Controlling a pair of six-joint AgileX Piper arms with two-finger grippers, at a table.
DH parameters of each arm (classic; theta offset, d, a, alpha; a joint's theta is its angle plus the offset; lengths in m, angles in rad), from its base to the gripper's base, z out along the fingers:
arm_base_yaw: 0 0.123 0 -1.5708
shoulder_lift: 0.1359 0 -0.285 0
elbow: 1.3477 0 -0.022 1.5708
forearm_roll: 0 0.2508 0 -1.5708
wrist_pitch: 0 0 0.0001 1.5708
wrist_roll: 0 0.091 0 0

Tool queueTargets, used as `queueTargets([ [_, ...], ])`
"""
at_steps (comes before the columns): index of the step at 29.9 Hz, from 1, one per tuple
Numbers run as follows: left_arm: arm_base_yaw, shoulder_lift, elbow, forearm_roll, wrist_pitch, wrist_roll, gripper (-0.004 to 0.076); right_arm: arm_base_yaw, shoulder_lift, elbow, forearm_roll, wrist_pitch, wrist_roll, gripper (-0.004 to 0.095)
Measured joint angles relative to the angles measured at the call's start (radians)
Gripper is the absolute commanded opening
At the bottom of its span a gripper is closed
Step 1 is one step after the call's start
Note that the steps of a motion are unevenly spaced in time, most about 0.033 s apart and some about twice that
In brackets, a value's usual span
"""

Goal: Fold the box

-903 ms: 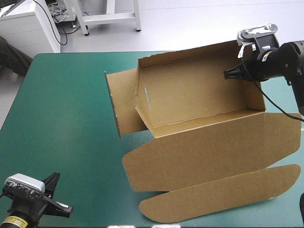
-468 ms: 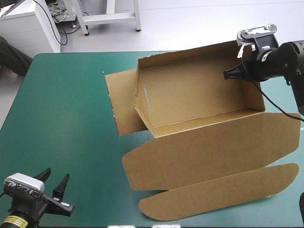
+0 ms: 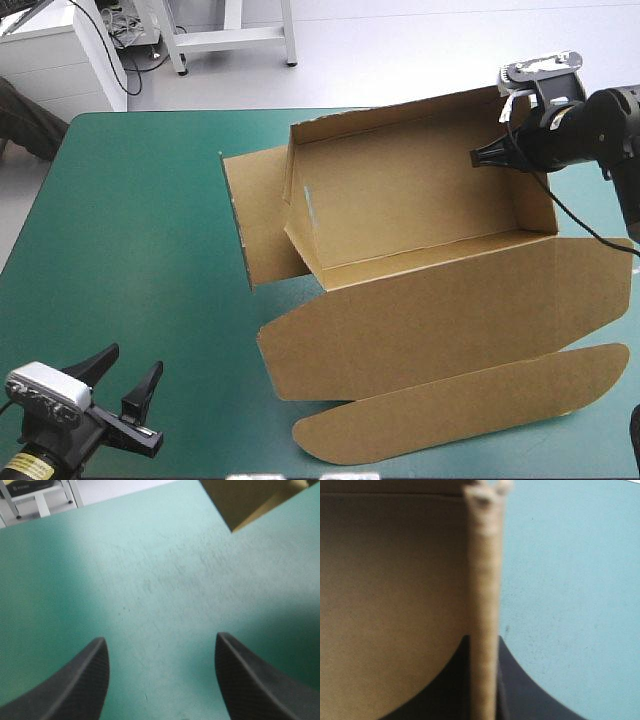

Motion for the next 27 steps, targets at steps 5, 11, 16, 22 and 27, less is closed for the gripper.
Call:
queueTargets([
  [5,0.0,0.144,-0.152,0.005,-0.031,-0.014,0.0441,0.0,0.0,0.0,0.001,0.0,0.0,-0.002],
  [11,0.0,0.459,-0.322,0.031,-0.04,-0.029,0.0441,0.0,0.0,0.0,0.002,0.0,-0.003,-0.002],
  [16,0.0,0.715,-0.456,0.031,-0.055,-0.029,0.0438,0.0,0.0,0.002,0.002,0.0,-0.009,-0.002],
  [22,0.01,0.935,-0.574,0.022,-0.062,-0.029,0.0438,0.0,0.0,0.036,0.021,0.0,-0.022,-0.002],
  [27,0.116,1.036,-0.588,-0.048,-0.062,-0.019,0.0438,0.0,0.002,0.047,0.024,0.0,-0.025,-0.002],
])
